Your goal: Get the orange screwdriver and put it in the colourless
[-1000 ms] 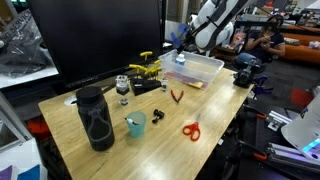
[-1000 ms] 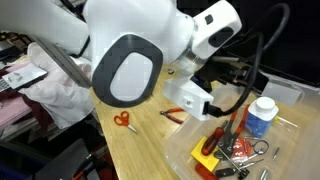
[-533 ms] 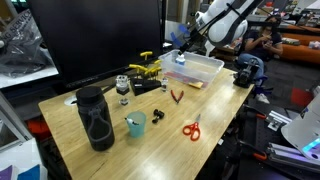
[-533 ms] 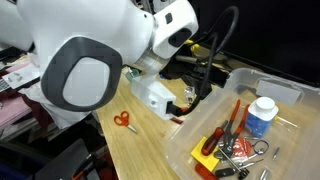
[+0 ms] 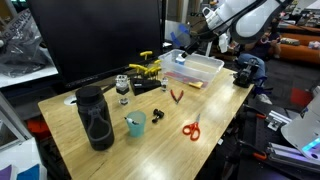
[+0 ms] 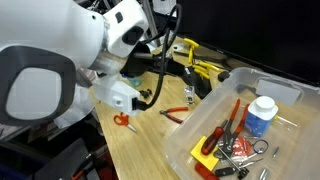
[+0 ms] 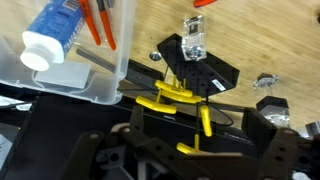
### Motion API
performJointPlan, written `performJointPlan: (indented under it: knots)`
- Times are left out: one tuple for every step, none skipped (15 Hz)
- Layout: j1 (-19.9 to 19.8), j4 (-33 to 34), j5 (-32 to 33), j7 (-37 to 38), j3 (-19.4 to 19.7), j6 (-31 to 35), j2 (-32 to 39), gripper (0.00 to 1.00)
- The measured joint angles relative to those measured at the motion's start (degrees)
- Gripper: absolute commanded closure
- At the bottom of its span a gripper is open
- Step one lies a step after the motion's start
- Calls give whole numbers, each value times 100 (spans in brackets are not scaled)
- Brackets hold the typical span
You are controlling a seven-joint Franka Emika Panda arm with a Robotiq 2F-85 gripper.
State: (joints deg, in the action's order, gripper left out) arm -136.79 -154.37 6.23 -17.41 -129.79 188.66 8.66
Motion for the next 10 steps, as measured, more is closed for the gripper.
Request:
performJointPlan:
  knots:
    - [11, -136, 112, -31, -27, -10, 198, 0]
    - [18, -276, 223, -52, -43, -30, 402, 0]
    - [20, -413, 318, -73, -52, -63, 595, 0]
    - [20, -543, 390, -86, -56, -124, 774, 0]
    - [50, -582, 449, -88, -35, -310, 934, 0]
    - [94, -552, 465, -88, -7, -500, 1071, 0]
    - [126, -528, 466, -88, 19, -616, 1165, 0]
    - [141, -526, 467, -88, 41, -675, 1214, 0]
    - [146, -526, 468, -88, 51, -691, 1229, 0]
    - [151, -526, 468, -88, 53, -695, 1229, 0]
